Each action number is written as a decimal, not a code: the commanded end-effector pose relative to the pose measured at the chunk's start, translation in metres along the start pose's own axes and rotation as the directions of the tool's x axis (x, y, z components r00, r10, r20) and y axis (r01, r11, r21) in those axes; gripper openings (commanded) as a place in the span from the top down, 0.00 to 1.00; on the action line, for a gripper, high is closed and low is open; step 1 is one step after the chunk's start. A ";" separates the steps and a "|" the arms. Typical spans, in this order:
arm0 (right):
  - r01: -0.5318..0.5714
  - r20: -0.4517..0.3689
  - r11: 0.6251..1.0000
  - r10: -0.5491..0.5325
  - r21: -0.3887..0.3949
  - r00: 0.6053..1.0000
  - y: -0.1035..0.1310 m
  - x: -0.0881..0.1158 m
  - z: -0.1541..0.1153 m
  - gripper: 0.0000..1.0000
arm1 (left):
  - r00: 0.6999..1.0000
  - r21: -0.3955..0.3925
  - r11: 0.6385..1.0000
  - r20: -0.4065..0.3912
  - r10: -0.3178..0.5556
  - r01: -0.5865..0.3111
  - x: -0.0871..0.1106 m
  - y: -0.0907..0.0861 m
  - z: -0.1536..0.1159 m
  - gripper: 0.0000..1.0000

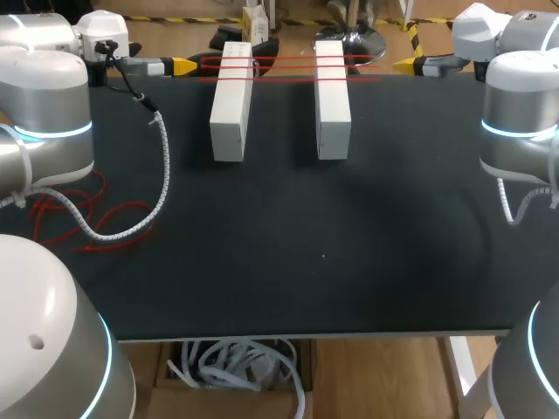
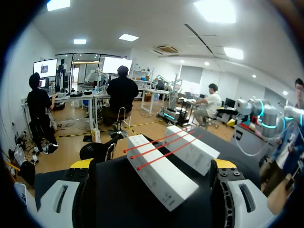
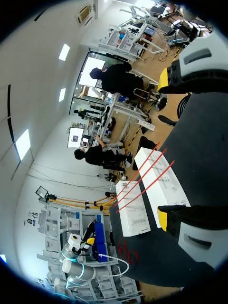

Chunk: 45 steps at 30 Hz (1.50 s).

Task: Grab the tape and strap the tape.

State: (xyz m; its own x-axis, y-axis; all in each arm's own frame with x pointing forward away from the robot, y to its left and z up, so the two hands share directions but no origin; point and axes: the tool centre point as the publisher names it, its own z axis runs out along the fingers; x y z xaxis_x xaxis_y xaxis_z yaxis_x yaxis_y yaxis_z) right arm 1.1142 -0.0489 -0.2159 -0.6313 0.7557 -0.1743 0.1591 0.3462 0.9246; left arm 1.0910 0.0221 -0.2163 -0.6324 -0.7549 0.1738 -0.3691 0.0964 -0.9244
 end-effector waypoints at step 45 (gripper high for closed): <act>0.000 -0.002 1.000 0.000 -0.001 1.000 0.000 -0.001 0.000 0.00 | 0.555 0.366 0.781 -0.555 0.620 -0.506 0.048 -0.012 0.012 0.00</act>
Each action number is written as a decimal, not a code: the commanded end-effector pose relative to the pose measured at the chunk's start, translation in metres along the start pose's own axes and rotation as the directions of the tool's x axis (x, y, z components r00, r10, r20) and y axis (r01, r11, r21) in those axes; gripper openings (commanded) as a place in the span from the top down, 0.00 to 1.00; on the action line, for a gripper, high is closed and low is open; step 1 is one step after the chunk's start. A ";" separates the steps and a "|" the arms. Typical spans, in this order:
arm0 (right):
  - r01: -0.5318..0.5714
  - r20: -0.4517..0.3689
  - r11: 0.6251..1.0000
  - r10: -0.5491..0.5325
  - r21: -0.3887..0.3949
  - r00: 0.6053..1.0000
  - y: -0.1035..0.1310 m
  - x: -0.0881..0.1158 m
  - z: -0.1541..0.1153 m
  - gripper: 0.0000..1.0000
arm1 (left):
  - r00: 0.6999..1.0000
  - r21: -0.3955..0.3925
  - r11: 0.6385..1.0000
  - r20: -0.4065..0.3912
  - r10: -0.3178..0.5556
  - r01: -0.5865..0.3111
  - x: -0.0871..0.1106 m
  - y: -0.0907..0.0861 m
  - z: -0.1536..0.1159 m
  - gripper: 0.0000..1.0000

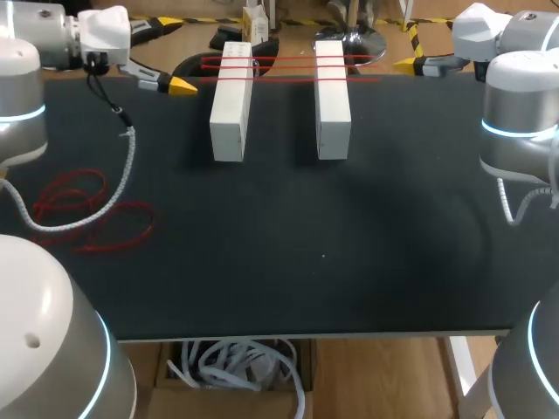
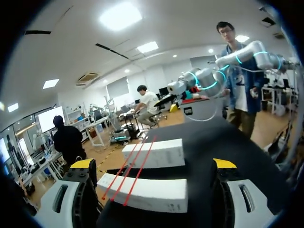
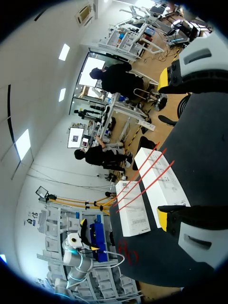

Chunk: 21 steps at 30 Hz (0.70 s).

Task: Grab the tape and strap the tape.

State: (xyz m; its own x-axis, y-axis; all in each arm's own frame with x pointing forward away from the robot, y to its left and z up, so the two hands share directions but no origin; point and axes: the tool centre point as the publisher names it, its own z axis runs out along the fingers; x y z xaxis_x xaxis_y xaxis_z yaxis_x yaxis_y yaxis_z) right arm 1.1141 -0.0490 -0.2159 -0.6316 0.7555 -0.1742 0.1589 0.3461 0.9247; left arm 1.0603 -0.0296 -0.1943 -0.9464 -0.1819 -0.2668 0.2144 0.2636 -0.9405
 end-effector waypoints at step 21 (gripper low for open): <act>0.000 -0.002 1.000 0.000 -0.001 1.000 0.000 -0.001 0.000 0.00 | 0.913 0.184 0.983 -0.400 0.080 -0.006 -0.047 0.070 0.023 0.58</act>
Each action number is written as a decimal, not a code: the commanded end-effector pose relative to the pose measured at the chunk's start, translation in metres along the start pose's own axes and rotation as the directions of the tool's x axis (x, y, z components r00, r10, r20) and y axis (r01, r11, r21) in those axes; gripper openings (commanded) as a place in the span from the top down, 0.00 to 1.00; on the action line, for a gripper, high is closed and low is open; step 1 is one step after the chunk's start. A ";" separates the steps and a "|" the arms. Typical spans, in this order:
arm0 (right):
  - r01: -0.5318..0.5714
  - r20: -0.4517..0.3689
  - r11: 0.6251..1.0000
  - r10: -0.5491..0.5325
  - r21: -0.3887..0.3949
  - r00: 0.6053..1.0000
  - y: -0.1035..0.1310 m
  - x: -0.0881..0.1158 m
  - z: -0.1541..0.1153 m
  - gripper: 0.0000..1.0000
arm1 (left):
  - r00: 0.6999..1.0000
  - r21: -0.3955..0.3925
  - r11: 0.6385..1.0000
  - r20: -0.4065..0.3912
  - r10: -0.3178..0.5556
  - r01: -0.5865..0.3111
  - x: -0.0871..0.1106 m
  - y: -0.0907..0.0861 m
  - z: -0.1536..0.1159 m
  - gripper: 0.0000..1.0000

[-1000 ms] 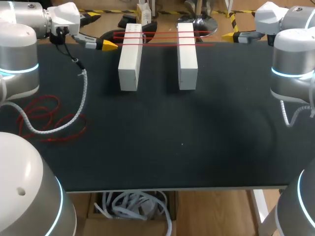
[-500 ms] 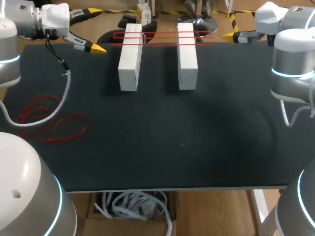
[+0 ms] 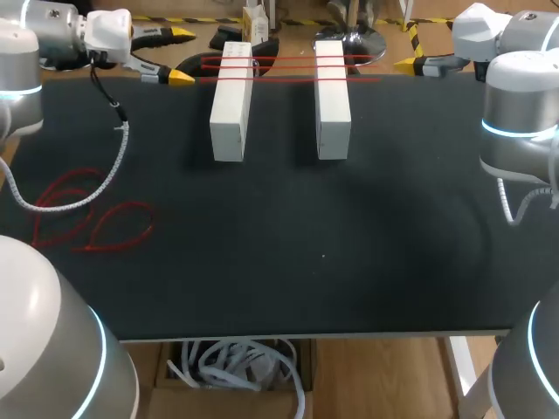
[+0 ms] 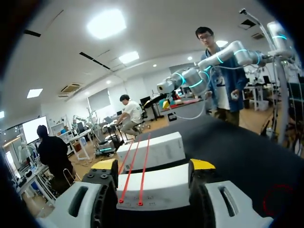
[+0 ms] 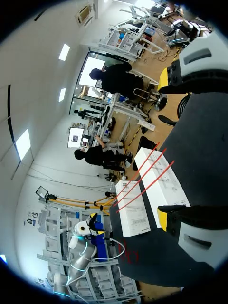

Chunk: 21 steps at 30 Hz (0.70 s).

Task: Grab the tape and strap the tape.

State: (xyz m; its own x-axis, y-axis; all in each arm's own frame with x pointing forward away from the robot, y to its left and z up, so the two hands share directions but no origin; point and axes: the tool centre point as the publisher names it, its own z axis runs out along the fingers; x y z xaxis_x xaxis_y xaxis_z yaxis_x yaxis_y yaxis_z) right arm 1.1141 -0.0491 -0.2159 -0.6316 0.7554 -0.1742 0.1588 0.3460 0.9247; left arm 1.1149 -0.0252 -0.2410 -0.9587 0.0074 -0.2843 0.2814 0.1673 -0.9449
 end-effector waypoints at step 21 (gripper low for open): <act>0.000 -0.002 1.000 0.000 -0.001 1.000 0.000 -0.001 0.000 0.00 | 0.980 0.111 0.989 -0.185 -0.077 0.099 -0.012 0.066 0.005 0.69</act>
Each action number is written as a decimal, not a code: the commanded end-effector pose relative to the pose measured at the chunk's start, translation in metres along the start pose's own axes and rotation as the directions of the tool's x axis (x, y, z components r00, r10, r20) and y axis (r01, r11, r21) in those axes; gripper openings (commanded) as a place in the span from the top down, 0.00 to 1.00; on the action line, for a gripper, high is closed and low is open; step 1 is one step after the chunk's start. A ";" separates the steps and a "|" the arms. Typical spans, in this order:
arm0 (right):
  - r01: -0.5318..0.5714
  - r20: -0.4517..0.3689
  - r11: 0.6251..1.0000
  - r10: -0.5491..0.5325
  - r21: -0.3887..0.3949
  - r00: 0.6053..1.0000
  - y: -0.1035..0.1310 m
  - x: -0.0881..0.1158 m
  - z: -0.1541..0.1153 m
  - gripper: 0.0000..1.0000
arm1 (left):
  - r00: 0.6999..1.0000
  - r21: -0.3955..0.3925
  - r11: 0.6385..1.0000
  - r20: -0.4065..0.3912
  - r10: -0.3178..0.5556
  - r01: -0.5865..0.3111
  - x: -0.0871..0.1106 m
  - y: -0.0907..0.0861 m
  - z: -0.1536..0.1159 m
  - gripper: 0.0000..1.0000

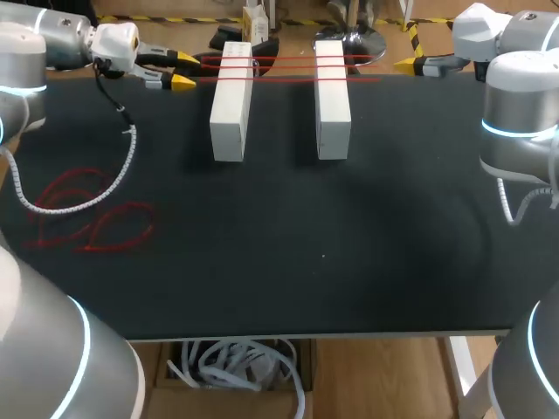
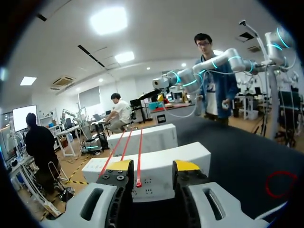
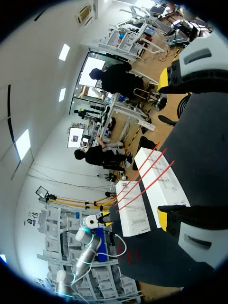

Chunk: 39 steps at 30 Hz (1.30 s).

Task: Grab the tape and strap the tape.

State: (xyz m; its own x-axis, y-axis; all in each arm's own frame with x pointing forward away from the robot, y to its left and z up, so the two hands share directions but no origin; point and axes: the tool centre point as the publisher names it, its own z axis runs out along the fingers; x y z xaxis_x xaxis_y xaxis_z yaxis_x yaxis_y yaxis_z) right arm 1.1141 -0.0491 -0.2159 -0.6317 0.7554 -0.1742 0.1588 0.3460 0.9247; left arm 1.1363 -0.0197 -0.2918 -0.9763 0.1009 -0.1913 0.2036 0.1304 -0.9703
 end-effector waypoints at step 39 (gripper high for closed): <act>0.000 -0.002 1.000 0.000 -0.001 1.000 0.000 -0.001 0.000 0.00 | 0.997 0.107 0.992 -0.051 -0.055 0.061 -0.031 0.040 0.007 0.81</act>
State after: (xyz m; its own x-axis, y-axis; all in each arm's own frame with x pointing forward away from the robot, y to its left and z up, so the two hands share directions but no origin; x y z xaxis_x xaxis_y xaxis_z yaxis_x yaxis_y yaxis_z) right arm 1.1141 -0.0491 -0.2159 -0.6316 0.7554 -0.1742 0.1588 0.3460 0.9247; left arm 1.1631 -0.0253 -0.3188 -0.9898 -0.0090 -0.1420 0.1403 0.1055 -0.9845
